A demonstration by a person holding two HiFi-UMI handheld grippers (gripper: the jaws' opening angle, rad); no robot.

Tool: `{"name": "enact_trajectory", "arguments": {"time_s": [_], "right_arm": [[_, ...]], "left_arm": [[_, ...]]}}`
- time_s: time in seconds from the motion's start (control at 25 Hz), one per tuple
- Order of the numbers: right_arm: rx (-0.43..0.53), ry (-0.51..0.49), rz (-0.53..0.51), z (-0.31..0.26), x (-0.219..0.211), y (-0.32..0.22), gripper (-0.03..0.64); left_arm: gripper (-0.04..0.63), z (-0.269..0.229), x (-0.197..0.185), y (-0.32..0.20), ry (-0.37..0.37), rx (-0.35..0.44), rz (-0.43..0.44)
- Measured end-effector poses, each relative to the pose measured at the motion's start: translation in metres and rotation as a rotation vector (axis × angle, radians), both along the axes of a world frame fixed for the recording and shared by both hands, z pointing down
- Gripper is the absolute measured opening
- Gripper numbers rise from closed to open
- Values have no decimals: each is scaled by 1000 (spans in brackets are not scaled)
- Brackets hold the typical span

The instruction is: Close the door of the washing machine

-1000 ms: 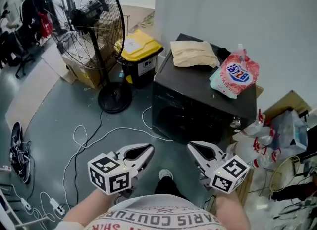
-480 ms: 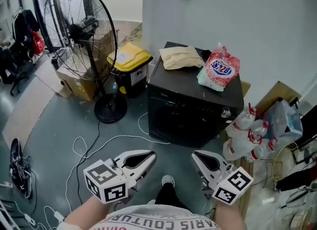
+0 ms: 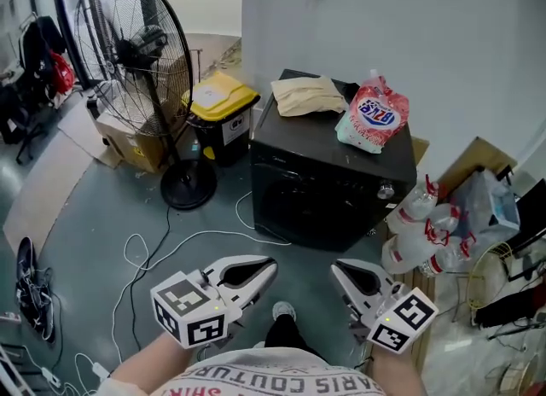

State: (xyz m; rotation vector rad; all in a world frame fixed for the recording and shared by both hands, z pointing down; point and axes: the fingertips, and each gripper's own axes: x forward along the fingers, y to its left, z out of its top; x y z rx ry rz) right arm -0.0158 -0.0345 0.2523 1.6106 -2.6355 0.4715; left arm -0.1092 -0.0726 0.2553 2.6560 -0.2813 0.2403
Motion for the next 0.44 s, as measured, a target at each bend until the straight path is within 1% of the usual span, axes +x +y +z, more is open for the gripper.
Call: {"name": "enact_trajectory", "arguments": {"time_s": [0.2,0.44], "right_arm": [[17,6,-24,-2,-4,3,20],[21,12,-22,-3,3,11,20]], "left_arm": [[38,0,2,4,-9,12,4],[38,2,10,12,-12,15,16]]}}
